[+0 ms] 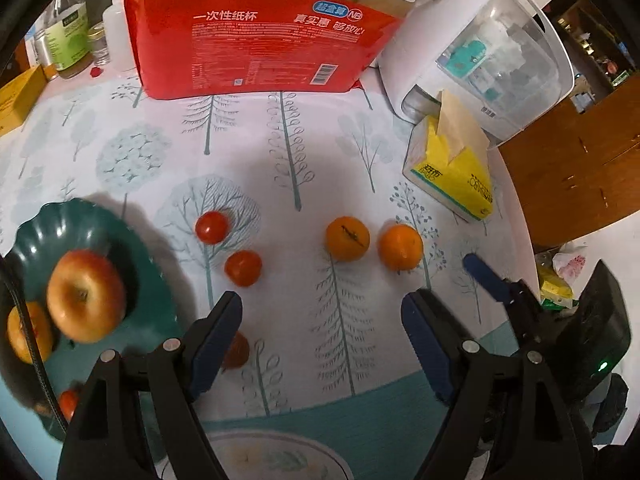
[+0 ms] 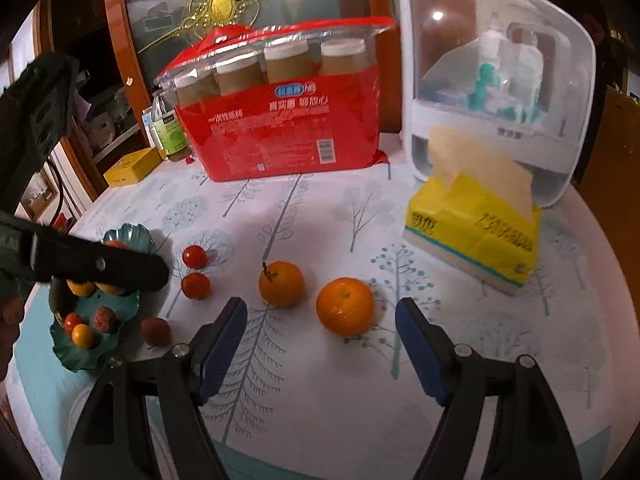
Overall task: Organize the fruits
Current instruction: 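Withdraw both tools and move them toward the two oranges on the cloth, then grasp one orange with the left tool while the right tool grasps the other orange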
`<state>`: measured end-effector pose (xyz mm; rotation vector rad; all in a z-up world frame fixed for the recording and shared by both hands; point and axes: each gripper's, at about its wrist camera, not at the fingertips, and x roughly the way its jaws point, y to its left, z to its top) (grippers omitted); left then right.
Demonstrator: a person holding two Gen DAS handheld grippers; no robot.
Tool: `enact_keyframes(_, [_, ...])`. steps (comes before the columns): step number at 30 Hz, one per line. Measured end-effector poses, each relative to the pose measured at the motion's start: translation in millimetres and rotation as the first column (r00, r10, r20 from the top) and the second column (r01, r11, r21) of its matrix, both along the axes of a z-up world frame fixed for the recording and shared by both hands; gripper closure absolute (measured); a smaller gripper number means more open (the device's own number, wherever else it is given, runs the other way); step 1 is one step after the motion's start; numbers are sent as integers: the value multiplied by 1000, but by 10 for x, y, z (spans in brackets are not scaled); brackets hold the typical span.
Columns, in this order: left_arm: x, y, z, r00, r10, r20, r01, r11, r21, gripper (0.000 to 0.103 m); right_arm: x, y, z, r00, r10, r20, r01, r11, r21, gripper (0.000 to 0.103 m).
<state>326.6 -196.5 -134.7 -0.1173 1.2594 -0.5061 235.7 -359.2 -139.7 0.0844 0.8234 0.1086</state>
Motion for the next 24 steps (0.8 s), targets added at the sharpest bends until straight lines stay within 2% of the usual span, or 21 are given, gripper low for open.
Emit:
enact_keyframes(5, [50,-76,-133,999,-25,23,26,999,-23,22,44,103,-196,999,45,2,-44,997,-55,26])
enact_keyframes(10, [94,-231,-233,997,-52,60,52,999,-3,23,79,137,-312,999,52,12,-51,992,-112,26])
enact_keyframes(18, [41,-471,-384,983,-62,171,63,998,4,30,151,45,-441,1000,8,5,-7,994,-108,26])
enact_keyframes(20, [43,-534,-458,983,-65,169,65,998,6,35,162,37,-448,1000,12,8,-11,995,-103,27])
enact_keyframes(24, [65,-593,-516,987,-47,156,47,999,8,37,186,45,-469,999,32,-7,-32,995,-89,30])
